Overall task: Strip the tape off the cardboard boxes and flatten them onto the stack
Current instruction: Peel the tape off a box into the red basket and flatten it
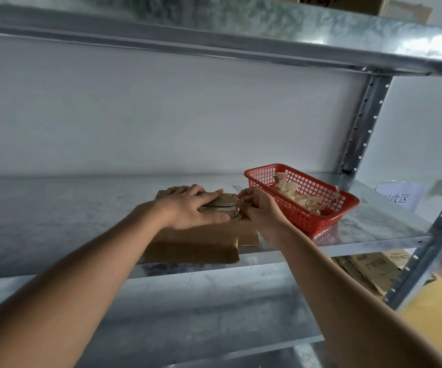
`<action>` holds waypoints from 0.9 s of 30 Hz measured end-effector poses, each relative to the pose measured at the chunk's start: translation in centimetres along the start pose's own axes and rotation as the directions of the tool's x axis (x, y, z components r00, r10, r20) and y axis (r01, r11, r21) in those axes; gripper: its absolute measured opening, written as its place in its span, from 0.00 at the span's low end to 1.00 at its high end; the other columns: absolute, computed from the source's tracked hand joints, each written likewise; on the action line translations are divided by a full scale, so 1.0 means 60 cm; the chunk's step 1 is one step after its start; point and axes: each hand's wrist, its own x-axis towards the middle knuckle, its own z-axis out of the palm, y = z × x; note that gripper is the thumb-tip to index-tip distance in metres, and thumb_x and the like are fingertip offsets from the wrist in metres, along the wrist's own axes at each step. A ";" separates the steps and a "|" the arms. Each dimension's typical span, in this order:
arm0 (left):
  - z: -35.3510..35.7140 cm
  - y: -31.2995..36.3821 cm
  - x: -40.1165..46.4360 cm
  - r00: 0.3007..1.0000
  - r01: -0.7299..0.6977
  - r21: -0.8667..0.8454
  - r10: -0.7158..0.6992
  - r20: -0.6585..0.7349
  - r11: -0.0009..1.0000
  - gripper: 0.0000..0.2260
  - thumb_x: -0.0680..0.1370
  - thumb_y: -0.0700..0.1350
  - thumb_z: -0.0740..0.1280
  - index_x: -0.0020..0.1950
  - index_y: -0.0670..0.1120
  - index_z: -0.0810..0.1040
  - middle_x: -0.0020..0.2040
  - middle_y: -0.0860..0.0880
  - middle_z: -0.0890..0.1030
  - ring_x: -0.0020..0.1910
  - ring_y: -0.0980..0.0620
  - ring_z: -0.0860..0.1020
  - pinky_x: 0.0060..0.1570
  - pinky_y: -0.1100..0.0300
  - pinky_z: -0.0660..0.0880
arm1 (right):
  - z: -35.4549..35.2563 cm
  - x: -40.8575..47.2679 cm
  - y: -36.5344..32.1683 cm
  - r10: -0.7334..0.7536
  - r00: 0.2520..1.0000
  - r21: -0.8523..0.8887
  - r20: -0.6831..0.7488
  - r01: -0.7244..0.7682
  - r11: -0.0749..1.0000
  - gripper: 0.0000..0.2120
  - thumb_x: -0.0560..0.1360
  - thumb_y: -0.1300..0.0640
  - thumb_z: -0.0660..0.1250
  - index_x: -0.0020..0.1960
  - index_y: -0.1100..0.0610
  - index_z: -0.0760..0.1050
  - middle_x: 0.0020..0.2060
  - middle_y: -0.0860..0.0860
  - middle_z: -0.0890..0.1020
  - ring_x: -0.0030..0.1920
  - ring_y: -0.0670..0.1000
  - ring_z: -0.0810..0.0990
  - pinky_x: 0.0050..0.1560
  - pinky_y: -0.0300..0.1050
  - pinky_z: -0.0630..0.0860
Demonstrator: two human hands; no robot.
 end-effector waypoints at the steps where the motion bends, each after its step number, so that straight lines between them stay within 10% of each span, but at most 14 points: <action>1: 0.000 -0.004 0.001 1.000 -0.011 0.002 0.011 0.003 1.000 0.44 0.66 0.85 0.44 0.80 0.73 0.44 0.81 0.59 0.54 0.81 0.45 0.54 0.78 0.41 0.52 | -0.002 -0.003 0.005 -0.022 1.000 -0.006 0.018 0.022 1.000 0.05 0.80 0.68 0.68 0.54 0.62 0.76 0.42 0.55 0.82 0.39 0.48 0.83 0.40 0.41 0.81; 13: 0.011 -0.042 0.011 0.992 -0.108 -0.020 0.106 -0.065 0.994 0.45 0.61 0.89 0.43 0.77 0.77 0.48 0.77 0.62 0.62 0.78 0.49 0.61 0.76 0.42 0.56 | 0.006 -0.018 0.007 -0.059 0.993 -0.290 0.106 0.088 0.953 0.15 0.71 0.67 0.68 0.43 0.49 0.68 0.44 0.61 0.80 0.45 0.54 0.78 0.47 0.65 0.76; 17: 0.008 -0.038 0.005 0.993 -0.091 -0.026 0.089 -0.079 0.996 0.42 0.63 0.88 0.45 0.76 0.78 0.51 0.75 0.63 0.64 0.76 0.52 0.63 0.76 0.45 0.59 | -0.006 -0.017 -0.021 0.060 0.984 -0.415 0.169 0.016 0.910 0.11 0.79 0.65 0.69 0.53 0.53 0.70 0.49 0.54 0.83 0.53 0.53 0.83 0.59 0.56 0.82; 23: 0.006 -0.023 -0.005 0.989 -0.106 0.026 0.108 -0.101 0.994 0.42 0.65 0.86 0.44 0.78 0.76 0.50 0.81 0.66 0.56 0.81 0.52 0.56 0.76 0.43 0.60 | -0.013 -0.041 -0.019 0.131 0.989 0.100 0.067 -0.137 0.986 0.12 0.76 0.69 0.73 0.58 0.63 0.77 0.49 0.61 0.85 0.49 0.57 0.88 0.52 0.55 0.85; 27: 0.010 -0.011 -0.011 0.985 -0.119 0.067 0.127 -0.118 0.991 0.45 0.63 0.86 0.39 0.80 0.73 0.48 0.82 0.68 0.50 0.83 0.58 0.47 0.80 0.47 0.54 | -0.011 -0.053 0.004 0.131 0.986 0.080 0.103 -0.140 0.987 0.08 0.79 0.61 0.72 0.57 0.63 0.83 0.47 0.57 0.88 0.48 0.56 0.88 0.56 0.57 0.84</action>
